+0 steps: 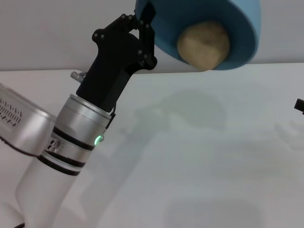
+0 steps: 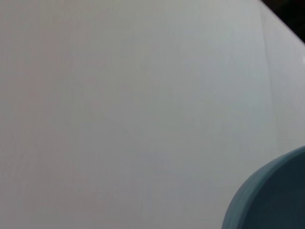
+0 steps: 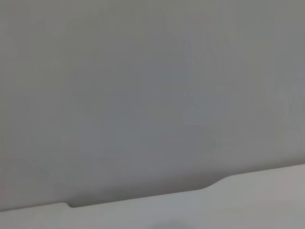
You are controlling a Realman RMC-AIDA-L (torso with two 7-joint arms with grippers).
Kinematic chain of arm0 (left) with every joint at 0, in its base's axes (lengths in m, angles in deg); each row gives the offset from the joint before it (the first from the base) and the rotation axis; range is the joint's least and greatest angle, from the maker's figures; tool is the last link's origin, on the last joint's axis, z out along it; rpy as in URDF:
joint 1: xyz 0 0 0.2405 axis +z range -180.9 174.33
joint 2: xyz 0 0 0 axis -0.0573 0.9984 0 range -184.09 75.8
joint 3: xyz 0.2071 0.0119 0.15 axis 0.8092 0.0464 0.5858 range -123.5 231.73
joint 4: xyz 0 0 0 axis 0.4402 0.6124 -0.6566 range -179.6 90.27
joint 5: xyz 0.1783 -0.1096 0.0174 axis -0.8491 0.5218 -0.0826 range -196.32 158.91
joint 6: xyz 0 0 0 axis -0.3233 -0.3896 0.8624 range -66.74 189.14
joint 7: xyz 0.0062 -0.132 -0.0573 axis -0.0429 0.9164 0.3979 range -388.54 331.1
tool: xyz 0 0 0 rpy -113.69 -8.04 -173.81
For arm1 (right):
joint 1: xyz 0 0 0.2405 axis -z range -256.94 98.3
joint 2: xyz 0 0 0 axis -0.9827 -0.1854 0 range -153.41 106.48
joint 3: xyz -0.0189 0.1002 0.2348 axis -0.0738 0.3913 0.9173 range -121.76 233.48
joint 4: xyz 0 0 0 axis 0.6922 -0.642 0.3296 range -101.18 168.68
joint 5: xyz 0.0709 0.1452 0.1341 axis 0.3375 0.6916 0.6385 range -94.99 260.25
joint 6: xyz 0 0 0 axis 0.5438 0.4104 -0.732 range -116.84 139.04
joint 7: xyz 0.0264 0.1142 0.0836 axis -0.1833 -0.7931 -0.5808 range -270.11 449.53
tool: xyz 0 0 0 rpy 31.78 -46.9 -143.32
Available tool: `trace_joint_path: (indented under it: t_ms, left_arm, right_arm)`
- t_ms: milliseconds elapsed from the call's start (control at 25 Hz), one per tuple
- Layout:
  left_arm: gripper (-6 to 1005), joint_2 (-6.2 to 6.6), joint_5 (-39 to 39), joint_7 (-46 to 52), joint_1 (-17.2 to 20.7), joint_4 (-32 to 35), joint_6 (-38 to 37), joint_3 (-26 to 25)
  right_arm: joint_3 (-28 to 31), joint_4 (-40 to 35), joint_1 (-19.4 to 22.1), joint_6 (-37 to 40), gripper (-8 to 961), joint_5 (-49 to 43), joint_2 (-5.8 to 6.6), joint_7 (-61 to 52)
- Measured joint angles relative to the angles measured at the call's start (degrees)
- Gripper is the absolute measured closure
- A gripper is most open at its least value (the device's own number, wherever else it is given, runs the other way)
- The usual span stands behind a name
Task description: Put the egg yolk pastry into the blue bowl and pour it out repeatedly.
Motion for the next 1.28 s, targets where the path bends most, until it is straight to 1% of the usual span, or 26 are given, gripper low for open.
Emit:
trace_joint_path:
  t_ms: [320, 680, 840, 960, 1080, 1160, 1200, 1240, 1280]
  left_arm:
    - [1000, 0.01, 0.18, -1.10, -0.46, -0.67, -4.24, 1.29]
    - [1000, 0.01, 0.19, -0.95, -1.57, -1.03, -5.03, 1.85]
    - [1000, 0.00, 0.18, -0.92, -2.67, -1.87, -4.02, 2.23]
    - [1000, 0.00, 0.17, -0.92, -3.40, -2.44, -3.21, 1.96]
    - [1000, 0.11, 0.17, -0.78, -3.78, -1.97, 0.30, 0.48]
    - [1000, 0.22, 0.18, -0.77, -3.92, -0.89, 4.46, -1.00]
    - [1000, 0.31, 0.19, -0.77, -4.01, -0.11, 7.29, -1.92]
    - [1000, 0.45, 0.17, -0.76, -4.14, 1.74, 13.22, -3.75]
    - [1000, 0.57, 0.13, -0.76, -4.17, 2.89, 16.70, -4.90]
  right_arm:
    - [0.01, 0.07, -0.16, 0.32, 419, 0.52, -0.04, 0.00]
    - [0.00, 0.24, -0.20, 0.43, 419, 0.70, -0.04, 0.00]
    - [0.00, 1.22, -0.67, 0.69, 419, 1.73, -0.04, -0.01]
    - [-0.01, 1.77, -1.18, 2.26, 419, 2.68, 0.06, -0.02]
    - [-0.04, 2.01, -2.08, 4.07, 419, 2.78, 0.09, -0.02]
    - [-0.62, 2.16, -3.19, 5.42, 419, 2.57, 0.10, 0.01]
    - [-0.62, 2.16, -3.19, 5.42, 419, 2.57, 0.10, 0.01]
    - [-1.41, 2.37, -4.22, 6.30, 419, 1.79, 0.11, 0.32]
    - [-1.93, 2.49, -4.63, 6.65, 419, 1.54, 0.12, 0.48]
